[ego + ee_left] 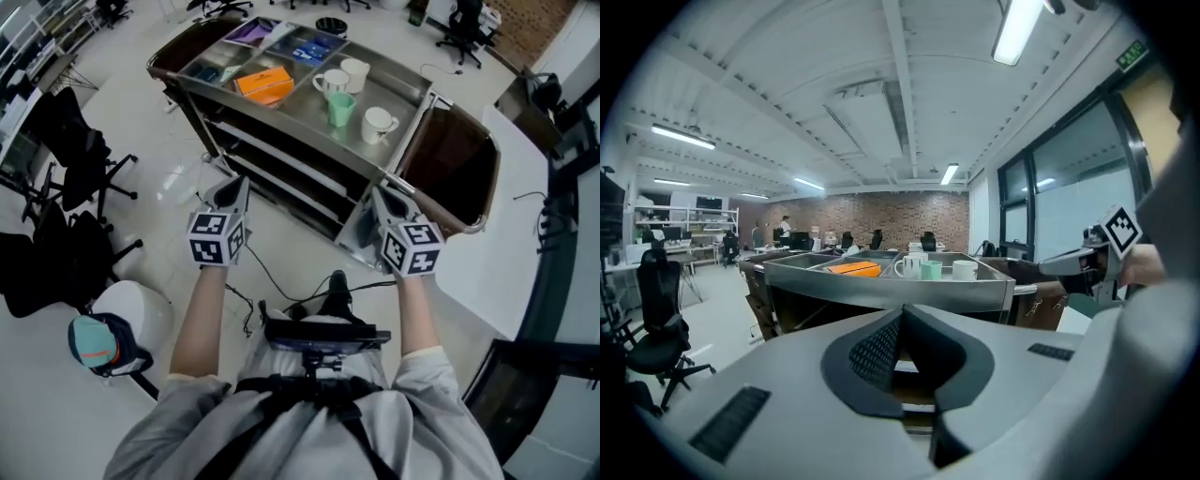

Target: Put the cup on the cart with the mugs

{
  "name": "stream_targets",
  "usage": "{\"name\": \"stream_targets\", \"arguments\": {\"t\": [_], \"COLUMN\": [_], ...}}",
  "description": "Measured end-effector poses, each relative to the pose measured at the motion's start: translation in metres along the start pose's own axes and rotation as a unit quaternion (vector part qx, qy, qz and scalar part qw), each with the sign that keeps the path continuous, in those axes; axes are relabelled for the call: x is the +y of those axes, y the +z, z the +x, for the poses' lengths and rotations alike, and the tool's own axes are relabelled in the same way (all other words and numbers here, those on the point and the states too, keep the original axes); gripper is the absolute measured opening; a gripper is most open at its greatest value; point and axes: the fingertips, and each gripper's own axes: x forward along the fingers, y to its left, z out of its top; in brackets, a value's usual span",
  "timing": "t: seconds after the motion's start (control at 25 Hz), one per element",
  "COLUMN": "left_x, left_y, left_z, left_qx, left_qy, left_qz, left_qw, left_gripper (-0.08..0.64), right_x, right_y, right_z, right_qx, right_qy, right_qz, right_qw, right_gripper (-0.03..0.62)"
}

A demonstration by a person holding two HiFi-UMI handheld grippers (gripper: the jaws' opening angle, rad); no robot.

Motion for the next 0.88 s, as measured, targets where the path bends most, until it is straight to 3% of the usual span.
{"name": "stream_targets", "arguments": {"t": [0.88], "left_x": [0.008], "left_y": [-0.045], "left_z": [-0.030], "left_qx": [0.023], "left_qy": [0.000], "left_qz": [-0.022], "left_qw": [0.9995], "left_gripper": [0.002], "right_x": [0.016], "right_y": [-0.019], "right_z": [-0.009], "right_qx": [0.017], "right_qy": [-0.014], "right_qz": [-0.018], "right_qw": [1.000], "right_gripper": [0.000]}}
